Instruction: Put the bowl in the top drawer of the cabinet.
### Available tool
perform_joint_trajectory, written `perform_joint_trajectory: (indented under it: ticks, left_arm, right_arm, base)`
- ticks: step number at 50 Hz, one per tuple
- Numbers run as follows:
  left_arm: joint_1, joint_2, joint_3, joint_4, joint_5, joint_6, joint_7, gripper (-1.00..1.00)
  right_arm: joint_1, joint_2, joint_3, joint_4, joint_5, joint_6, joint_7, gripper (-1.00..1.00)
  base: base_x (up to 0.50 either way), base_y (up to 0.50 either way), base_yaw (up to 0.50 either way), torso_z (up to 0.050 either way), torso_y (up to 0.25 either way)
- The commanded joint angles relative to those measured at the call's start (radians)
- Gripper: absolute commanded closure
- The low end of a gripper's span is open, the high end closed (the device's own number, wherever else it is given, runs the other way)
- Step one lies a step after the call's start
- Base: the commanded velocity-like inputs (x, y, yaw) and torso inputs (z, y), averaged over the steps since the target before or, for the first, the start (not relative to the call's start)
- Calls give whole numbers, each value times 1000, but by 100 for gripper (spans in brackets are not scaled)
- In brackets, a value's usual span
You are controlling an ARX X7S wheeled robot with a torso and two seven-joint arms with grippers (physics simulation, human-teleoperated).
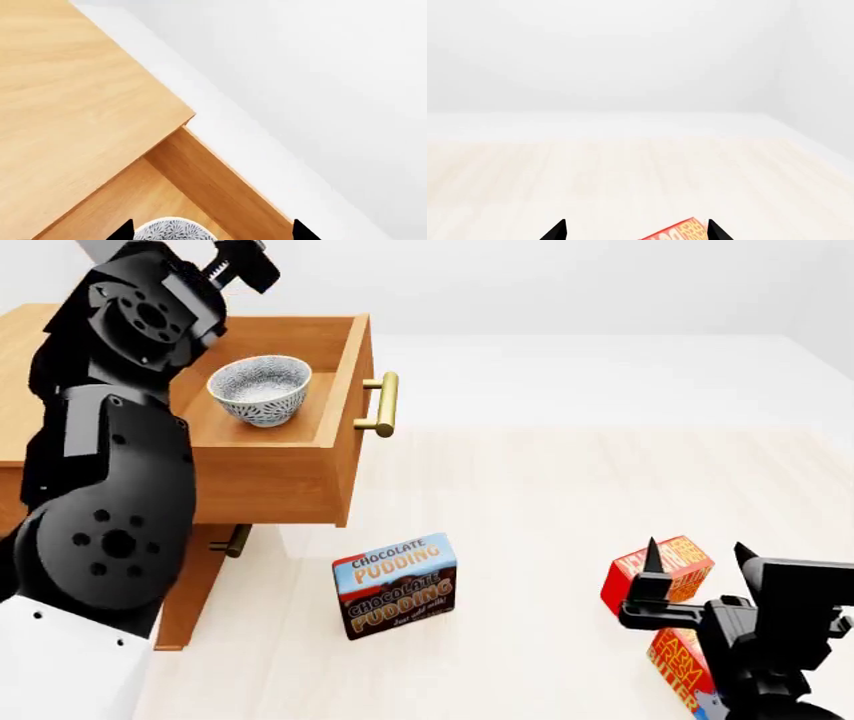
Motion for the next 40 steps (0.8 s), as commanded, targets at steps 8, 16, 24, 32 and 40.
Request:
perform_joint_trajectory:
  ticks: [8, 16, 24, 32, 40]
  left_arm:
    - [222, 31, 294, 888, -406, -548, 61, -100]
    - [355, 22, 300, 1336, -618, -790, 52, -100]
    - [486, -20, 309, 1581, -744, -864, 87, -100]
    - [653, -57, 279, 1809, -827, -823, 139, -100]
    - [803, -67, 164, 1963, -956, -841, 170, -100]
  right_arm:
    - [87, -14, 82, -163, 46, 71, 102, -100]
    - [183, -4, 116, -283, 111, 178, 158, -100]
    - [185, 41, 53, -391, 31, 175, 212, -100]
    - [202, 42, 117, -504, 103, 235, 229, -100]
    - [132, 185, 107, -536, 294, 107, 416, -100]
  base:
    - [0, 0, 0, 0, 0]
    - [0, 0, 0, 0, 0]
    - [0, 0, 0, 0, 0]
    - [0, 0, 0, 0, 0]
    - [0, 0, 0, 0, 0]
